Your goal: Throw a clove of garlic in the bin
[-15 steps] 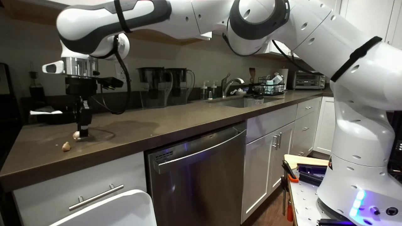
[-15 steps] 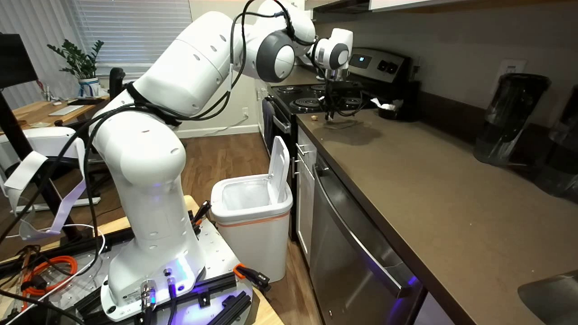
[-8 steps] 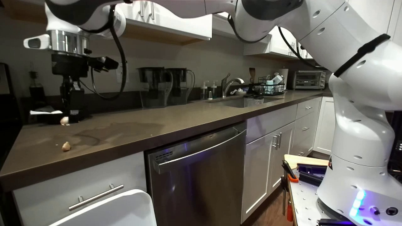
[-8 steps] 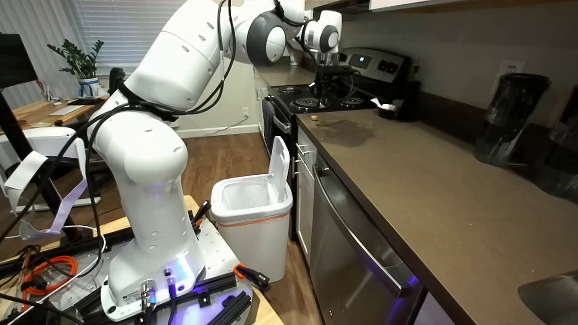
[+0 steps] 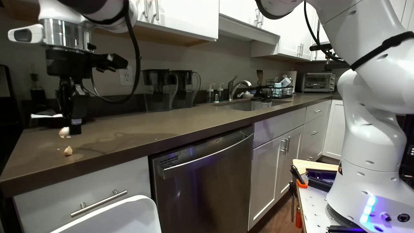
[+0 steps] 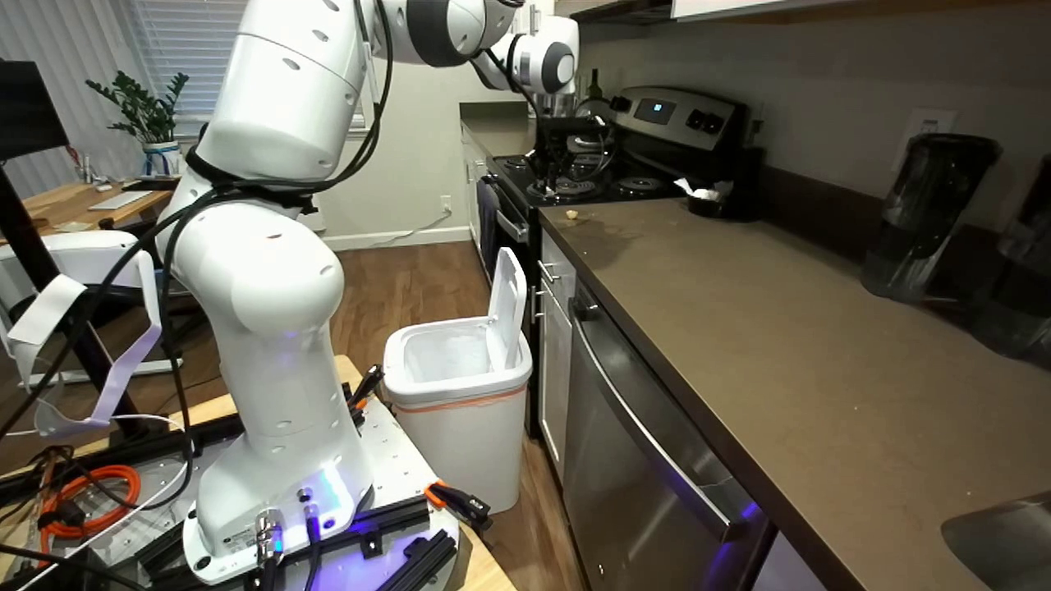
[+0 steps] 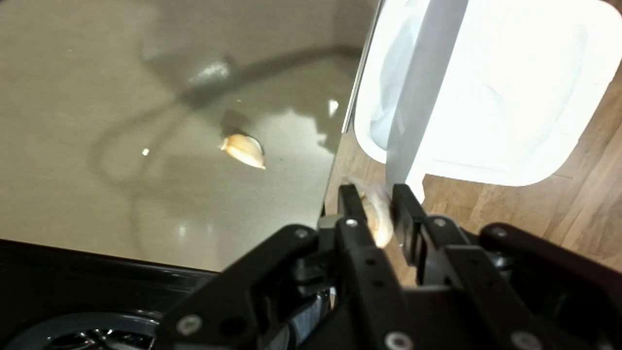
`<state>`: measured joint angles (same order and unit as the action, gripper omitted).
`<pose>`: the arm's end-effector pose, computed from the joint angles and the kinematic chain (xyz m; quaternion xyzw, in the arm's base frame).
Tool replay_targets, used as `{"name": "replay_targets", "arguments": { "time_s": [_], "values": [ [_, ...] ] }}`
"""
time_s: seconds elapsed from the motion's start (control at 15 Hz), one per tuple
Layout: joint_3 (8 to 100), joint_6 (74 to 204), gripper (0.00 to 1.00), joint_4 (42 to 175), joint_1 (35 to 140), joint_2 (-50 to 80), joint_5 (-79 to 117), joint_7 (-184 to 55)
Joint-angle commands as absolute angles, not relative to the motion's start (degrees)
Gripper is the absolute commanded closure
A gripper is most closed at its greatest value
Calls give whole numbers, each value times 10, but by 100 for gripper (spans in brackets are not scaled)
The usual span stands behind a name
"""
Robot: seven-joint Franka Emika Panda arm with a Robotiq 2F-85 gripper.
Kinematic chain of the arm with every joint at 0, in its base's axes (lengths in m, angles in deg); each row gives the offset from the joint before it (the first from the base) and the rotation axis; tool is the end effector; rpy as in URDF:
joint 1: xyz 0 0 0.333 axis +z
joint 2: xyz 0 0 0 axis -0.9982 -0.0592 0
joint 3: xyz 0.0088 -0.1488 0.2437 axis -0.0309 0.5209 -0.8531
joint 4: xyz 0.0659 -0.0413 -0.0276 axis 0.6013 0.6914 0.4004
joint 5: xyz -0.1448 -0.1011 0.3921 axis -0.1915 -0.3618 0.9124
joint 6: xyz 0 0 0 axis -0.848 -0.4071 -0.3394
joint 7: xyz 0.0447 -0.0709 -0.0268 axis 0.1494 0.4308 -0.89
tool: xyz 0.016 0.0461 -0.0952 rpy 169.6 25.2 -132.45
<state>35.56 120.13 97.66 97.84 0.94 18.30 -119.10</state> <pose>0.6724 0.2888 0.3629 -0.7921 -0.6083 -0.0428 0.0254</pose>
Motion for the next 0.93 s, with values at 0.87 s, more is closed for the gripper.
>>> {"name": "replay_targets", "arguments": {
  "time_s": [0.87],
  "values": [
    [308, 1364, 95, 1403, 1012, 292, 268, -1020]
  ]
}}
